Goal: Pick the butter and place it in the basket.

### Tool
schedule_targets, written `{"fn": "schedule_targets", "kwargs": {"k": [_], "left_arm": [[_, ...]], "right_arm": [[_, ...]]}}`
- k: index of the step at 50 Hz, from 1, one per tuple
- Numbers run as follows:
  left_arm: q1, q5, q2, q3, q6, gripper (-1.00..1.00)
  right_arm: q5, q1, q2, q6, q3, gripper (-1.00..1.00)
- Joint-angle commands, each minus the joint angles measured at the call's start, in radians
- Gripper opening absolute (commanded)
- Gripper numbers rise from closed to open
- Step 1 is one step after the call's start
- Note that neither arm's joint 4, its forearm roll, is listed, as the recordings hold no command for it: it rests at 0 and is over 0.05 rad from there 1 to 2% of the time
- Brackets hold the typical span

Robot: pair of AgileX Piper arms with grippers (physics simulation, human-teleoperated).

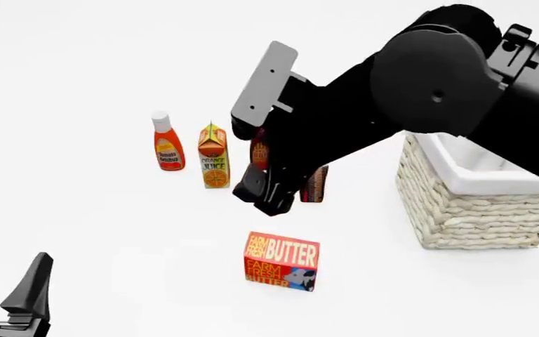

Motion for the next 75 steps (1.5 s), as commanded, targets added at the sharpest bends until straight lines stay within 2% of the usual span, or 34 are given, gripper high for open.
{"fn": "schedule_targets", "kwargs": {"k": [1,9,27,33,40,50,59,66,75], "left_arm": [[0.000,0.000,0.000,0.000,0.000,1.00],[0.000,0.000,0.000,0.000,0.000,1.00],[0.000,0.000,0.000,0.000,0.000,1.00],[0.000,0.000,0.000,0.000,0.000,1.00],[0.000,0.000,0.000,0.000,0.000,1.00],[0.000,0.000,0.000,0.000,0.000,1.00],[0.000,0.000,0.000,0.000,0.000,1.00],[0.000,0.000,0.000,0.000,0.000,1.00],[0.000,0.000,0.000,0.000,0.000,1.00]], "right_arm": [[0.036,-0.003,0.048,0.001,-0.021,1.00],[0.058,-0.004,0.075,0.002,-0.045,1.00],[0.088,-0.055,0.159,-0.056,-0.112,1.00],[0.094,-0.049,0.169,-0.057,-0.111,1.00],[0.092,-0.050,0.192,-0.079,-0.110,1.00],[0.123,-0.071,0.246,-0.124,-0.175,1.00],[0.134,-0.067,0.261,-0.144,-0.186,1.00],[0.150,-0.047,0.255,-0.139,-0.162,1.00],[0.165,-0.062,0.280,-0.160,-0.178,1.00]]}}
